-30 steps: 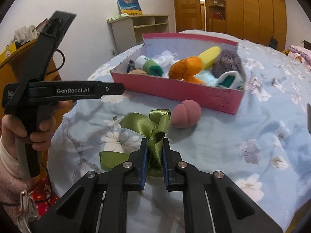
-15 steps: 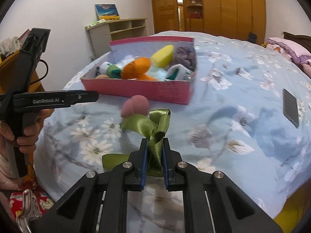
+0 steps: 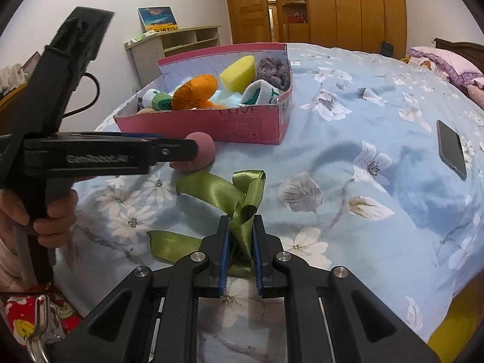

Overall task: Organize soft objects
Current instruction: 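Grasp the pink egg-shaped sponge with the left tool while the right tool lifts the bow, then carry the pink sponge into the box with the left tool while the right tool carries the bow there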

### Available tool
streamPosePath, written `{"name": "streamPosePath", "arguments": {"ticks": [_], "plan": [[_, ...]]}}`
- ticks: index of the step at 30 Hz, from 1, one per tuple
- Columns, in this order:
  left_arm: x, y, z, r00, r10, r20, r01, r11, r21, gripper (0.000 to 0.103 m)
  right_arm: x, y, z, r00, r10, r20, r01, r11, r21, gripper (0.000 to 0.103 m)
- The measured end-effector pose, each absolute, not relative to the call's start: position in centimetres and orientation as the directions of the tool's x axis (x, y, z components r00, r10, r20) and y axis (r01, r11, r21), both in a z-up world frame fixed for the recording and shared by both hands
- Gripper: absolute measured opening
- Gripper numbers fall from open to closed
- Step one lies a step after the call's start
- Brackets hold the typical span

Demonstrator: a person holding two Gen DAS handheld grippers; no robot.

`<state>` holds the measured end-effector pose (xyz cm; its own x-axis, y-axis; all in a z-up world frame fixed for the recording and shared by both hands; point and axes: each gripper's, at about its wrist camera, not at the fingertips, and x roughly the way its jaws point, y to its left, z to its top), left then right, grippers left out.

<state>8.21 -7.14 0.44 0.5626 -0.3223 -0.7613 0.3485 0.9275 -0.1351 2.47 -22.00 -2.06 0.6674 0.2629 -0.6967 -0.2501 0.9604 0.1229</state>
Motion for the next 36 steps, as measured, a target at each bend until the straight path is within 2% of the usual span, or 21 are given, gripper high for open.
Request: {"name": "streamPosePath", "arguments": {"ticks": [8,16,25,36], "plan": [[9.2,-8.8,-1.6,0.550,-0.246,-0.798,0.327,0.943,-0.065,0.060,2.5,-22.5,-3.1,0.670,0.293,-0.682,-0.246,0.955,0.168,0.015],[9.2,-10.3,-2.5,0.571,-0.215,-0.792,0.341,0.940,-0.009,0.060,2.2,-22.9,-3.9,0.674,0.310,-0.670,-0.229,0.951,0.210,0.015],[9.0,-9.7,-2.5,0.580,-0.233,-0.780,0.336,0.941,-0.031,0.038,2.4,-23.2,-4.2,0.674,0.323,-0.664,-0.220,0.946,0.237,0.015],[7.5,-8.0,-2.1,0.583,-0.248,-0.774,0.342,0.939,-0.043,0.037,2.4,-23.3,-4.5,0.672,0.328,-0.664,-0.213,0.944,0.252,0.015]]}}
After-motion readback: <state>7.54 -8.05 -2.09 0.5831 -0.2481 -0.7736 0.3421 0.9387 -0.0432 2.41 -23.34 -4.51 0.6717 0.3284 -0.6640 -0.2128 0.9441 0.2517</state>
